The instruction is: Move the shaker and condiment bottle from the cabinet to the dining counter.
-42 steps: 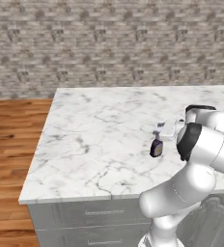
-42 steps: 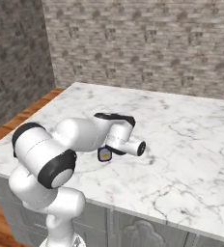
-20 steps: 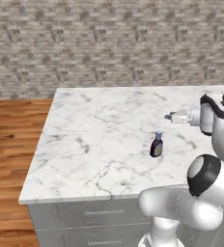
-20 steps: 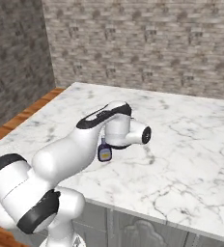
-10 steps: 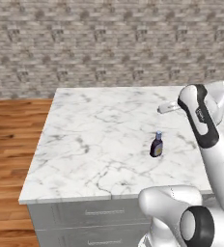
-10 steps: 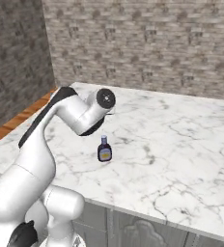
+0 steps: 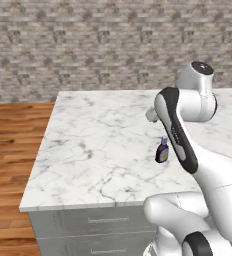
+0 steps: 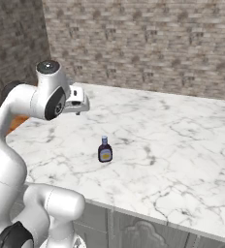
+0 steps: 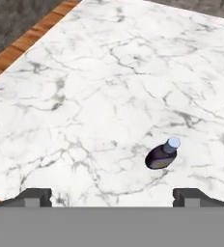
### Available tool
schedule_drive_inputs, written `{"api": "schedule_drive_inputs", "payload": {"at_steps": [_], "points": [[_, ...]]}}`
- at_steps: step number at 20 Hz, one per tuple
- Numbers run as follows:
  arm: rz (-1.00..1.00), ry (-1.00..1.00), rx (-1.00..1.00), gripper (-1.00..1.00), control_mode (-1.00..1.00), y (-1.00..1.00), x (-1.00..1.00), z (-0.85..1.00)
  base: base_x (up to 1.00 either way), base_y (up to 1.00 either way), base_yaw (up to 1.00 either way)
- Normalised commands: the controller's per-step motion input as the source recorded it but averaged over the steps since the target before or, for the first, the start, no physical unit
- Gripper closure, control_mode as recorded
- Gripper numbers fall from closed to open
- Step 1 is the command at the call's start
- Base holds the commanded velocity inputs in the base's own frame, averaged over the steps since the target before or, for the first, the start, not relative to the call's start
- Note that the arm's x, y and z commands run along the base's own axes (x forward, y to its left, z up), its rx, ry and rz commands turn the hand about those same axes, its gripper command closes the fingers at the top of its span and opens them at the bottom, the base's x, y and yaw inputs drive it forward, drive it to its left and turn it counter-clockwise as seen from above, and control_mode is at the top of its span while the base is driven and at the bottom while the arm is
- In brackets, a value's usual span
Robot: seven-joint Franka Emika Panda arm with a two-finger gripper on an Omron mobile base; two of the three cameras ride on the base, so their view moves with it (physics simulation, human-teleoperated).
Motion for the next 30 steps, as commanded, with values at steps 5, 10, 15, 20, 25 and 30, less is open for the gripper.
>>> {"api": "schedule_drive_inputs", "payload": {"at_steps": [5, 10, 15, 20, 25, 30], "points": [[-0.09, 0.01, -0.08, -1.00, -1.00, 0.08, -0.52, 0.00, 0.00, 0.00, 0.00], [-0.19, -0.08, 0.00, -1.00, -1.00, 0.00, -0.62, 0.00, 0.00, 0.00, 0.00], [-0.20, -0.07, 0.01, -1.00, -1.00, 0.00, -0.40, 0.00, 0.00, 0.00, 0.00], [-0.15, -0.17, 0.01, -1.00, -1.00, 0.00, -0.25, 0.00, 0.00, 0.00, 0.00], [0.00, -0.01, 0.00, -1.00, -1.00, 0.00, 0.00, 0.00, 0.00, 0.00, 0.00], [0.00, 0.00, 0.00, -1.00, 1.00, 0.00, 0.00, 0.00, -0.08, 0.02, 0.02]]}}
